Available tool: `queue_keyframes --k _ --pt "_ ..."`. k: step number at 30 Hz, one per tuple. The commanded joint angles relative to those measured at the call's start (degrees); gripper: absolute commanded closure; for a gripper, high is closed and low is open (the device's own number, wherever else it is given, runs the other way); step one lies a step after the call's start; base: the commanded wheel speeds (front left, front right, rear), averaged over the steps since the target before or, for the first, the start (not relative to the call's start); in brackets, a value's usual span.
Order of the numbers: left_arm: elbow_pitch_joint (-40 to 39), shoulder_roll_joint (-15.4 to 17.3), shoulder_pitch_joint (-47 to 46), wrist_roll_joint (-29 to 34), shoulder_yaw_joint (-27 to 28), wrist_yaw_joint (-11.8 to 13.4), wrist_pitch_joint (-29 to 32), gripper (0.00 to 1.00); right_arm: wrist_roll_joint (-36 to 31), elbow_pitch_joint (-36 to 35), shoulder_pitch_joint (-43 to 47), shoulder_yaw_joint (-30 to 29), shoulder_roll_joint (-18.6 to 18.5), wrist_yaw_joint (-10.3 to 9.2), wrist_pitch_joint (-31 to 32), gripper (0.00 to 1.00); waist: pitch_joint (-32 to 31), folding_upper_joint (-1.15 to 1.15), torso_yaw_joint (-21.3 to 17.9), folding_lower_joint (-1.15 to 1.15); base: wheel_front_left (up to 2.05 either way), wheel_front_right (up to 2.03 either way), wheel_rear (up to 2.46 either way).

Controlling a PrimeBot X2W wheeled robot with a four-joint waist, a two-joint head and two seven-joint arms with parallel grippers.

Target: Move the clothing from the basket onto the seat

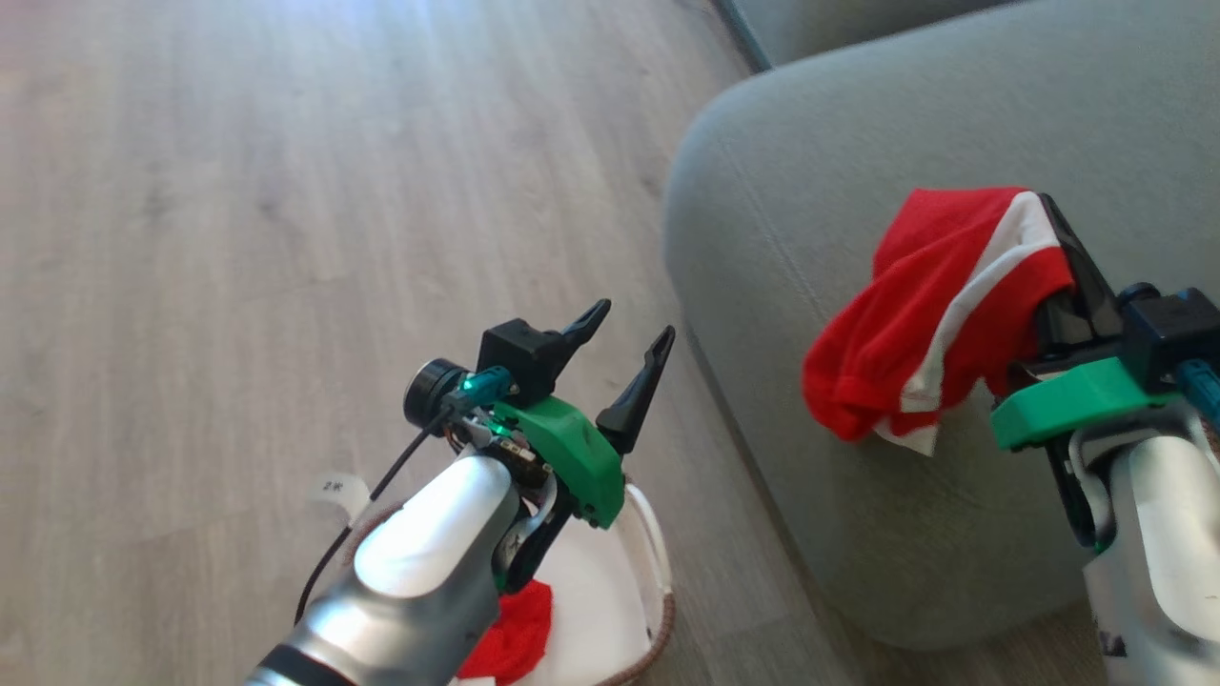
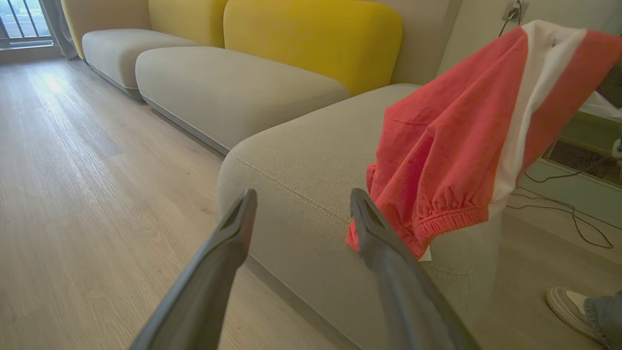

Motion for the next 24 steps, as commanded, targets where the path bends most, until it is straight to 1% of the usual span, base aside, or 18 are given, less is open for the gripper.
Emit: queue_keyframes --k 1,4,7,13,18,22,24 --pt "-2.0 0.5 -1.4 0.6 1.8 -0.1 -0.8 0.0 0.2 -2.4 -1.5 1.4 -0.6 -0.02 0.2 1.0 2.0 0.0 -2.9 0.0 0.0 0.0 0.0" --pt "-2.7 0.3 -1.2 1.7 1.8 -0.2 -0.8 0.0 0.8 -2.5 -2.2 2.3 -0.7 -0.02 0.3 1.0 3.1 0.0 -4.5 0.0 0.0 0.0 0.0" --pt "-3.1 0.1 -1.0 2.6 1.6 -0.4 -0.8 0.0 1.1 -2.1 -3.2 3.1 -0.8 -0.02 0.3 1.0 4.0 0.0 -5.3 0.0 0.0 0.0 0.0" --pt "-3.4 -0.1 -1.9 4.2 1.4 -0.5 -0.8 0.0 2.5 0.9 -7.9 5.7 -1.4 -0.02 0.6 1.0 6.6 0.0 -4.8 0.0 0.0 0.0 0.0" --pt "-4.1 -0.1 -3.6 5.7 2.1 0.0 -0.8 0.0 4.1 6.0 -17.3 8.5 -3.7 -0.02 1.4 1.0 9.8 0.0 -3.1 0.0 0.0 0.0 0.0" --pt "-5.5 0.1 -5.4 7.1 2.7 0.4 -0.8 0.0 6.1 12.0 -27.9 10.9 -6.3 -0.02 2.5 1.0 13.5 0.0 -1.6 0.0 0.0 0.0 0.0" --pt "-6.3 0.2 -6.6 8.0 2.7 0.6 -0.8 0.0 6.1 15.6 -33.9 11.6 -8.1 -0.02 2.8 1.0 15.7 0.0 -0.6 0.0 0.0 0.0 0.0"
